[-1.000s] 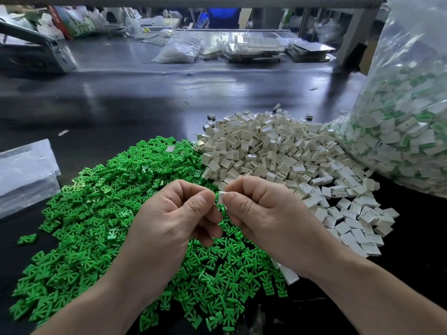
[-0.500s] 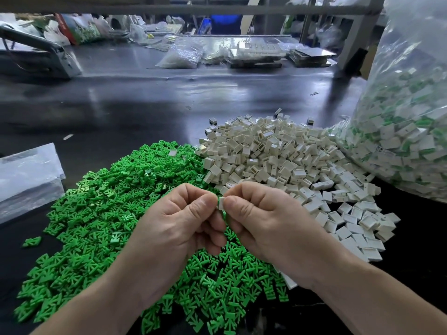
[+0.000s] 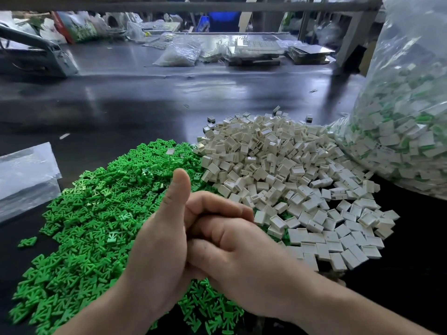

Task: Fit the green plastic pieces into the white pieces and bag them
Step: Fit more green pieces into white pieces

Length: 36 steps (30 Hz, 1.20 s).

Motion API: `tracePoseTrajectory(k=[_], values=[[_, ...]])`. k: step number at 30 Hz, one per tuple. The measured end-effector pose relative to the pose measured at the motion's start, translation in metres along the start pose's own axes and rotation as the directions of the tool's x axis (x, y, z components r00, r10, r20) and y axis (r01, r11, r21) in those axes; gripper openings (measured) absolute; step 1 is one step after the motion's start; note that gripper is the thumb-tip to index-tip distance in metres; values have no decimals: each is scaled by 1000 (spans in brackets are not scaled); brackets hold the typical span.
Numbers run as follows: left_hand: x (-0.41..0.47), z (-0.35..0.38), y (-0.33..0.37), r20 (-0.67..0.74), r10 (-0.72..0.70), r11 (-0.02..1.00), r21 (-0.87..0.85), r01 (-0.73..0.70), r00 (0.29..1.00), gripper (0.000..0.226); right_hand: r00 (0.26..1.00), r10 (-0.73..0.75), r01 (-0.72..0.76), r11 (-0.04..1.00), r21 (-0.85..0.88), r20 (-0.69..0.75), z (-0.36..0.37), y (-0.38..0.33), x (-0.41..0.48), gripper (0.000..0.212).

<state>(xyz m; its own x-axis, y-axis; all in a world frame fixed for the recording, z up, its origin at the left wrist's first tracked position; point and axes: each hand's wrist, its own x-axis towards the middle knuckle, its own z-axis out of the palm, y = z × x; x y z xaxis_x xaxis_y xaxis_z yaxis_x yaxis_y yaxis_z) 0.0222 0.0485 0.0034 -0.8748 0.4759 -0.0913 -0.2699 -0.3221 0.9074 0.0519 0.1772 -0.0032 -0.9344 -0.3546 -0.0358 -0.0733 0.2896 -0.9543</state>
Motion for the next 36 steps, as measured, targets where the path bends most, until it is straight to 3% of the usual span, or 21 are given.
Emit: tracePoseTrajectory(k=[3, 8, 15, 19, 21, 23, 25, 27, 29, 32, 36], values=[[-3, 8, -3, -113, 92, 996, 25, -90, 989, 73, 1000, 6, -7, 1000, -26, -31, 8, 0, 0, 14], [-4, 13, -3, -186, 214, 975, 96, -199, 959, 70, 994, -67, 59, 995, -79, -90, 13, -5, -1, 24], [-5, 12, -4, -177, 166, 981, 134, -143, 970, 72, 998, -30, 29, 999, -32, -52, 10, -5, -2, 18], [0, 4, 3, -45, 115, 993, 45, -113, 992, 74, 1000, -4, 2, 976, 218, 8, -2, -7, 0, 17], [5, -5, 4, -48, 208, 970, 140, -200, 977, 54, 998, 45, -55, 889, 454, 33, -13, -8, 0, 17], [9, -17, 3, -103, 317, 895, 360, -262, 943, 31, 999, 27, -42, 788, 614, 34, -26, -5, 1, 11], [11, -26, 2, -129, 371, 812, 525, -253, 920, 27, 1000, -4, 0, 697, 717, 4, -40, -2, 3, 14], [11, -28, 3, -136, 376, 774, 590, -230, 917, 28, 999, -10, 45, 568, 822, -48, -51, -1, 6, 7], [10, -28, 2, -120, 408, 694, 685, -222, 905, 27, 993, -6, 106, 450, 887, -116, -58, -2, 8, 14], [10, -22, -3, -24, 425, 416, 893, -172, 905, 27, 983, 40, 150, 395, 906, -181, -64, -1, 8, 23], [13, -17, -11, 135, 300, -98, 989, -110, 944, 49, 980, 115, 80, 524, 848, -164, -66, 3, 10, 15]])
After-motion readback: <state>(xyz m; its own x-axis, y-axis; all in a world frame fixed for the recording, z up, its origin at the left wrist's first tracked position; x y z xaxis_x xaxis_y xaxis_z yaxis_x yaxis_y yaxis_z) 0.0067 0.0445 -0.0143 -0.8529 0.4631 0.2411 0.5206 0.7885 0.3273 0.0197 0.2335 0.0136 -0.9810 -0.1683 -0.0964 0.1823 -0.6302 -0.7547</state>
